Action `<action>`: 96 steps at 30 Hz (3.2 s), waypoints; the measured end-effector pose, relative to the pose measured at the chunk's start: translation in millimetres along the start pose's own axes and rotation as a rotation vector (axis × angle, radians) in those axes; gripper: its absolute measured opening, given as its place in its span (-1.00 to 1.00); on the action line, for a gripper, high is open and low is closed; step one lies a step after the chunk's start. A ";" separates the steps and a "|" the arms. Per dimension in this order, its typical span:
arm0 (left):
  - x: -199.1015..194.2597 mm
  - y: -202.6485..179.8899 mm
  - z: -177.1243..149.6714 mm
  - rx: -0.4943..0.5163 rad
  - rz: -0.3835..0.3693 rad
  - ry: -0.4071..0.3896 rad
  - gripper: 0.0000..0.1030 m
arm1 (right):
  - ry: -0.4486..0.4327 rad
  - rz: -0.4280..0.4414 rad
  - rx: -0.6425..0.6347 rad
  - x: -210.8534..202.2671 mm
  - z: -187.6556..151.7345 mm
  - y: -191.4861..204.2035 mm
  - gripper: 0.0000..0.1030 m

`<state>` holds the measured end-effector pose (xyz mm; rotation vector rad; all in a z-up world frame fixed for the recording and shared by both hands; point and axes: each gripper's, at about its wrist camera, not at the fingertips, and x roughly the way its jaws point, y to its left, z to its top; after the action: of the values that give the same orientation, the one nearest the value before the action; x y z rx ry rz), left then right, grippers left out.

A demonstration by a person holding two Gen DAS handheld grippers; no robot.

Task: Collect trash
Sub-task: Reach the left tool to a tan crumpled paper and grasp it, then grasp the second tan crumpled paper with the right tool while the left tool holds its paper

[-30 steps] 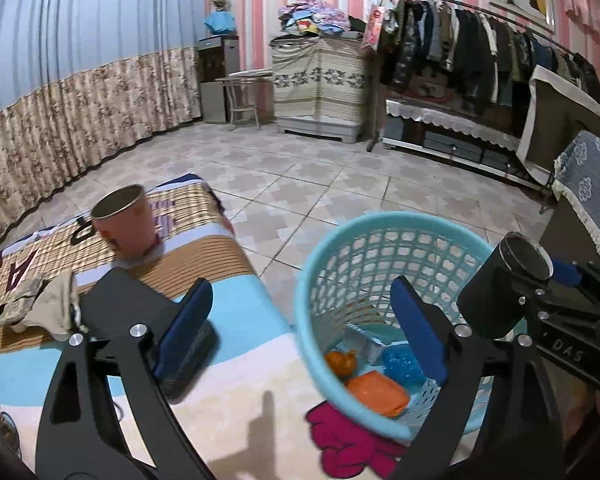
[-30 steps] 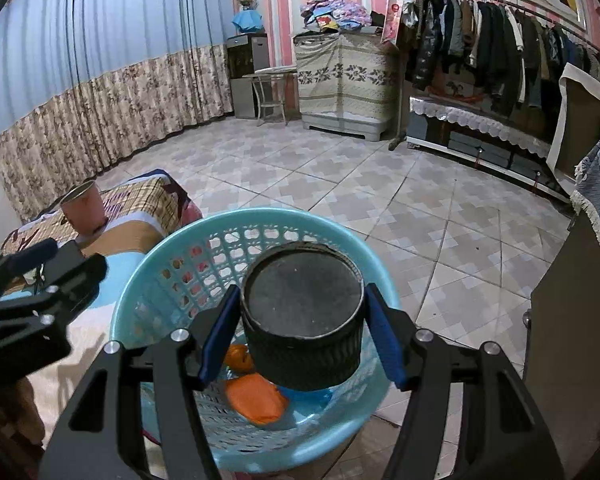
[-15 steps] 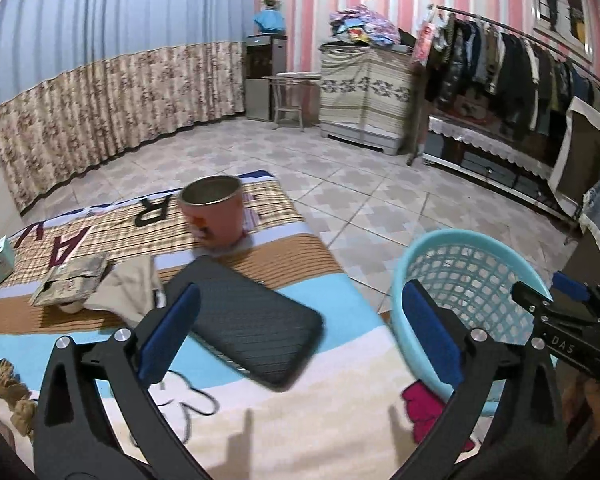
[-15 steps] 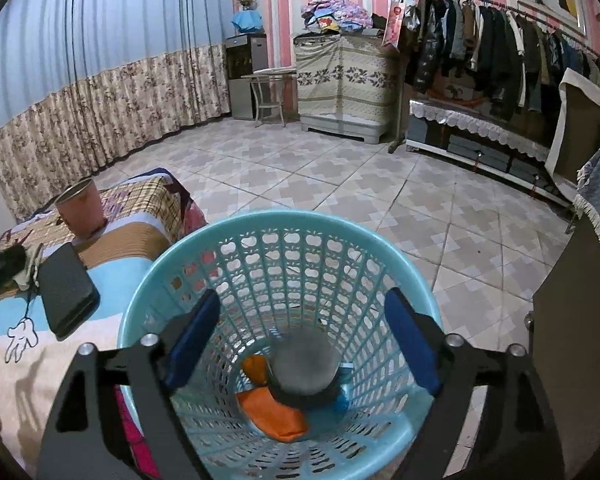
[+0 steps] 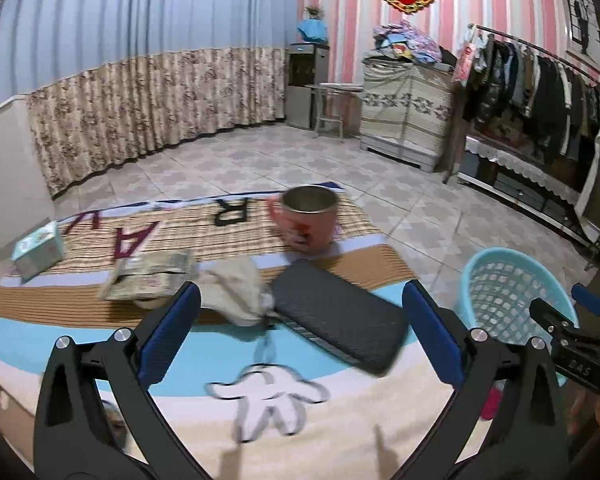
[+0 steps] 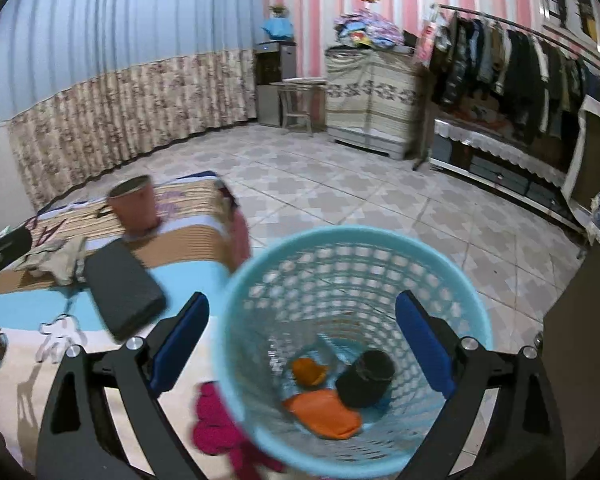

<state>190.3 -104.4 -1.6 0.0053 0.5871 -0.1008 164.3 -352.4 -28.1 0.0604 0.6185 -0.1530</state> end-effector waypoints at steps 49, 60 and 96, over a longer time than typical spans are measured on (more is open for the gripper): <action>-4.2 219.3 -87.7 -0.155 0.137 0.190 -0.01 | 0.024 0.300 -0.245 -15.6 -59.1 251.7 0.82; -43.1 274.7 -77.1 -0.207 0.257 0.108 -0.01 | 0.040 0.400 -0.310 -37.8 -78.1 307.5 0.82; -48.5 289.3 -77.6 -0.222 0.316 0.098 -0.01 | 0.119 0.554 -0.362 -33.9 -79.4 327.2 -0.18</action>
<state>135.1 190.5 -46.3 -0.1127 0.6865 0.2729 144.2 -17.2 -69.5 -0.1106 0.7184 0.5021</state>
